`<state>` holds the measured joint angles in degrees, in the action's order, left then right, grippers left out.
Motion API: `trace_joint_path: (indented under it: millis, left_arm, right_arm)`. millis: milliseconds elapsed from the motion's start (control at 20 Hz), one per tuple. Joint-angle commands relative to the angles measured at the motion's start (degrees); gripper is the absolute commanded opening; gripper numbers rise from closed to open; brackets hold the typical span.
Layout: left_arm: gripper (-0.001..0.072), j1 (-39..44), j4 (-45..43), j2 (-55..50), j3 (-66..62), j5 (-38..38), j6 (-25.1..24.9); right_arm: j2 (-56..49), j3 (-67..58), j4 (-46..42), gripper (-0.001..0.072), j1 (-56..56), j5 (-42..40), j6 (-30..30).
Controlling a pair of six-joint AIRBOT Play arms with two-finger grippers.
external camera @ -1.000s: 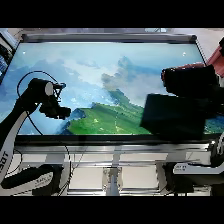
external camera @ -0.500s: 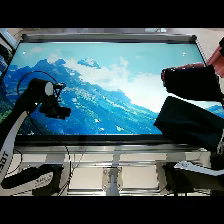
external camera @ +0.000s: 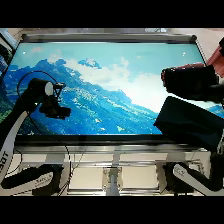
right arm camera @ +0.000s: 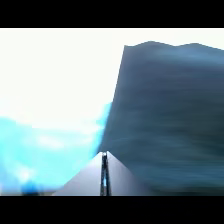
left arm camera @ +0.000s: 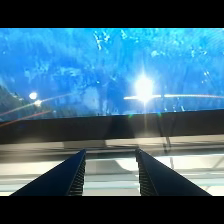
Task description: Fold the clothes and pants, and hang the long-sleeved shirts on hangers.
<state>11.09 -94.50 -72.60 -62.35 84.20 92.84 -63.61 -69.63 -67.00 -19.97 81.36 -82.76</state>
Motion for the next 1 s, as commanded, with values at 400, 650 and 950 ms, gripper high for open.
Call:
trace_joint_path:
  millis: [400, 650, 950]
  left_arm:
    - [0.0373, 0.0, 0.0, 0.0, 0.0, 0.0, 0.0]
    - [0.0373, 0.0, 0.0, 0.0, 0.0, 0.0, 0.0]
    - [0.0373, 0.0, 0.0, 0.0, 0.0, 0.0, 0.0]
  right_arm:
    - [-3.1, 15.0, -23.1, 0.0029, 45.2, 4.3, -22.1]
    - [-3.2, 15.1, -22.7, 0.0030, 45.2, 12.6, -23.4]
    - [-3.2, 15.1, -20.0, 0.0031, 45.2, 12.0, -24.6]
